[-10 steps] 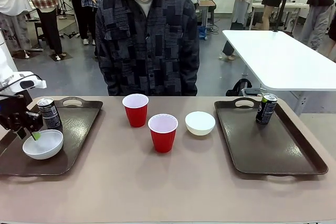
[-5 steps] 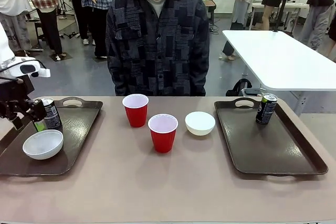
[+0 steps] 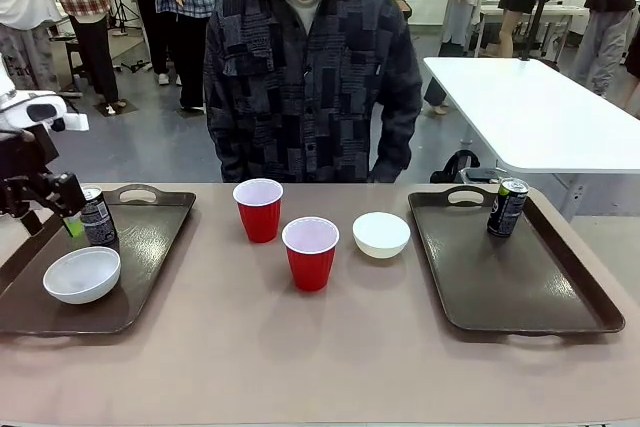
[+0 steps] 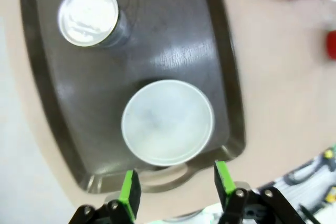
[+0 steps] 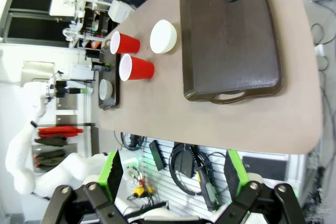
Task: Prepare tableware on both trays.
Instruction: Pick up a Picnic Bowl from the table and place it on a Handle tray.
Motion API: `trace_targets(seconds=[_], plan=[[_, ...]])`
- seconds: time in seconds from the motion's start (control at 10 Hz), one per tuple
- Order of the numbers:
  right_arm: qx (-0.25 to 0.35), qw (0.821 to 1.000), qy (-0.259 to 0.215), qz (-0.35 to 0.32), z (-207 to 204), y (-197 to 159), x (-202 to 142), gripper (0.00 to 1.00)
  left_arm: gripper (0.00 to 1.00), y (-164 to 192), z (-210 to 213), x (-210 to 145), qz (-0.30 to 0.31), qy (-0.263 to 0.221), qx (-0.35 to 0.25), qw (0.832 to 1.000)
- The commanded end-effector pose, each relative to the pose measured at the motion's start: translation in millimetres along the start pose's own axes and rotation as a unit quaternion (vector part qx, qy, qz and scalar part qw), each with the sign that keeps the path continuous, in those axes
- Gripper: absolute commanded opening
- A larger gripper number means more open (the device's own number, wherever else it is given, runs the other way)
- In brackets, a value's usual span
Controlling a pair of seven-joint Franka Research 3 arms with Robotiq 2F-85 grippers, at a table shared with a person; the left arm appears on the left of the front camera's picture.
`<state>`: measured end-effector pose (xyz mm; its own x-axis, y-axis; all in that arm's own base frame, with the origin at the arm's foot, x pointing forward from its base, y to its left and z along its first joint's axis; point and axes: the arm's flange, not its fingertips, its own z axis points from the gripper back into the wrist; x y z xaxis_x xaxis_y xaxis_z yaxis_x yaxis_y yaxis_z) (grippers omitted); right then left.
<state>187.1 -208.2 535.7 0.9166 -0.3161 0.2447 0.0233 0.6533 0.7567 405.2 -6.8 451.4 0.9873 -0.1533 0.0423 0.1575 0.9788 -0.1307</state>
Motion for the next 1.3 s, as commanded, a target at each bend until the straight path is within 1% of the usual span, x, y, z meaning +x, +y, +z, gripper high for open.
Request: trace_targets(seconds=[0.0,0.1,0.2,0.3,0.4,0.5,0.6,0.7,0.8,0.9,1.0,1.1,1.2], plan=[[0.009,1.0,0.0,0.001,-0.1,-0.1,0.8,1.0,0.75,45.1,27.6,11.1,0.051,0.001,-0.222,0.974],[0.0,1.0,0.0,0.0,0.0,0.0,0.0,1.0,0.75,73.4,38.7,9.2,0.075,0.017,-0.308,0.948],[-0.074,0.997,-0.014,0.018,13.5,4.3,-9.7,1.0,0.75,93.2,46.1,6.1,0.081,0.014,-0.371,0.925],[-0.111,0.994,-0.01,0.021,21.4,19.3,-9.9,1.0,0.75,95.8,47.4,0.1,0.096,0.011,-0.413,0.905],[-0.157,0.987,0.002,0.043,17.5,39.4,-10.2,1.0,0.75,96.4,47.3,-3.1,0.116,0.003,-0.454,0.883],[-0.203,0.976,0.01,0.071,2.9,67.2,-11.2,1.0,0.75,96.2,48.4,-9.8,0.145,-0.018,-0.484,0.863],[-0.222,0.97,0.029,0.096,-15.1,92.2,-13.1,1.0,0.75,96.9,47.1,-16.9,0.163,-0.05,-0.498,0.85],[-0.229,0.966,0.033,0.118,-35.9,116.2,-15.3,1.0,0.75,97.5,45.2,-25.4,0.175,-0.081,-0.498,0.845],[-0.224,0.963,0.037,0.144,-60.7,139.0,-16.3,1.0,0.75,90.7,42.3,-27.7,0.172,-0.099,-0.472,0.859],[-0.232,0.956,0.048,0.171,-93.2,158.6,-19.2,1.0,0.75,81.7,35.1,-26.7,0.149,-0.088,-0.451,0.875],[-0.244,0.949,0.057,0.191,-123.7,172.3,-23.5,1.0,0.75,74.1,29.6,-26.1,0.137,-0.078,-0.442,0.883],[-0.255,0.942,0.063,0.21,-154.7,182.1,-28.5,1.0,0.75,101.4,41.2,-20.9,0.166,-0.077,-0.483,0.856],[-0.264,0.935,0.07,0.226,-184.9,186.1,-35.5,1.0,0.75,101.4,41.2,-20.9,0.166,-0.077,-0.483,0.856]])
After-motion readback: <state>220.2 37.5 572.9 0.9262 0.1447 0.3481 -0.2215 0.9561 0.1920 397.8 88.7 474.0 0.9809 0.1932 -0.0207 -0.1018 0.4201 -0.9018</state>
